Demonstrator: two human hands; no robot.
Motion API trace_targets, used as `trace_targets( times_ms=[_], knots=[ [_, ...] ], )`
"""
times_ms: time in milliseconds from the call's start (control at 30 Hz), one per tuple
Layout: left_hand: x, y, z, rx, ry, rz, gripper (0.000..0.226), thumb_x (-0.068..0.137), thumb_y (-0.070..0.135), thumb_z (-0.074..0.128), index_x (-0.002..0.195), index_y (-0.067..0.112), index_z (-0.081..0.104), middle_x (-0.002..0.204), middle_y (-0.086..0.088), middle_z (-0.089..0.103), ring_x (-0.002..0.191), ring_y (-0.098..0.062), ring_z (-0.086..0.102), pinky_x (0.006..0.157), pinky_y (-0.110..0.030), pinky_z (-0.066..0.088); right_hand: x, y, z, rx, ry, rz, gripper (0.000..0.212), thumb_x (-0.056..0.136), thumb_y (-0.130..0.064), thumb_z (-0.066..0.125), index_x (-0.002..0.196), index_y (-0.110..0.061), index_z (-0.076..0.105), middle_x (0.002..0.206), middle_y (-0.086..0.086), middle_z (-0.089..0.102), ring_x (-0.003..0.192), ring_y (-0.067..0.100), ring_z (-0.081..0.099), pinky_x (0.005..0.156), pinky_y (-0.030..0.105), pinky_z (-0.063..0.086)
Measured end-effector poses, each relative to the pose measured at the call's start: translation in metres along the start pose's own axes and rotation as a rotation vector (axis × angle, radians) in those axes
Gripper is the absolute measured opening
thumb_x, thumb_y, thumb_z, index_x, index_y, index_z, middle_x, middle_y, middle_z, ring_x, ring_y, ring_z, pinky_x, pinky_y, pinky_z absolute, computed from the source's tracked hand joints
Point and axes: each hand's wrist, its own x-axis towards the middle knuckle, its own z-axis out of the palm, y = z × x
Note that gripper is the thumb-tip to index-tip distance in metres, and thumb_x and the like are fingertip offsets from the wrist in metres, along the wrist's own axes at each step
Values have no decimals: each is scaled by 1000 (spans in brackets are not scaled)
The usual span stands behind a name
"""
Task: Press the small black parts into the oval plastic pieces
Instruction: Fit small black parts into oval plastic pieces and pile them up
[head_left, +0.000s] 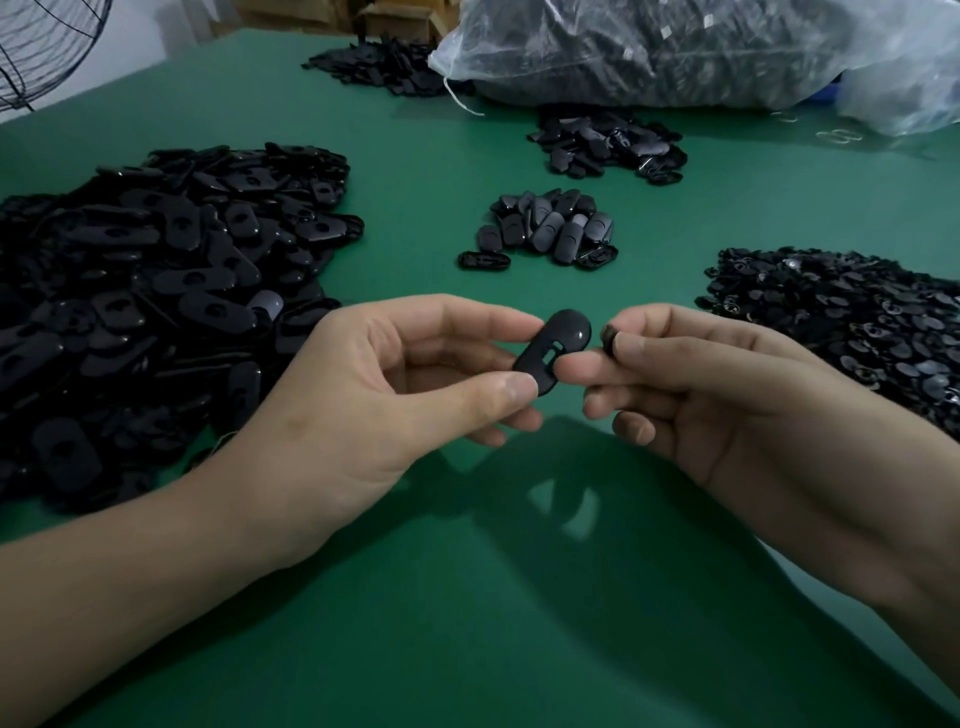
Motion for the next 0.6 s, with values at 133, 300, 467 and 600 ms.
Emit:
trace_targets(
  times_ms=[133,300,467,600],
  knots=[
    [1,0,0,25,18,3,24,80,17,77,103,17,79,95,-6,79,78,-22,79,60,-21,57,-1,1,1,-13,-24,4,14,72,-24,77,86,-24,78,100,14,78,75,14,72,62,18,53],
    [0,0,-1,66,45,44,18,87,14,70,101,21,80,101,-3,79,88,-18,78,66,-20,57,-5,-2,2,-44,-11,-12,16,72,-22,77,88,-22,79,97,11,78,72,11,71,63,17,51],
    [2,-1,-1,84,78,90,18,90,11,65,98,21,77,96,0,80,92,-17,77,76,-19,57,-7,-3,5,-94,39,-60,19,68,-22,76,86,-20,80,90,10,78,68,10,68,60,16,49],
    [1,1,-1,138,70,117,18,88,10,66,98,20,77,92,2,79,82,-9,76,73,-14,55,-7,-2,6,-112,51,-66,26,65,-22,76,90,-17,82,87,10,77,66,10,68,58,16,48]
  ],
)
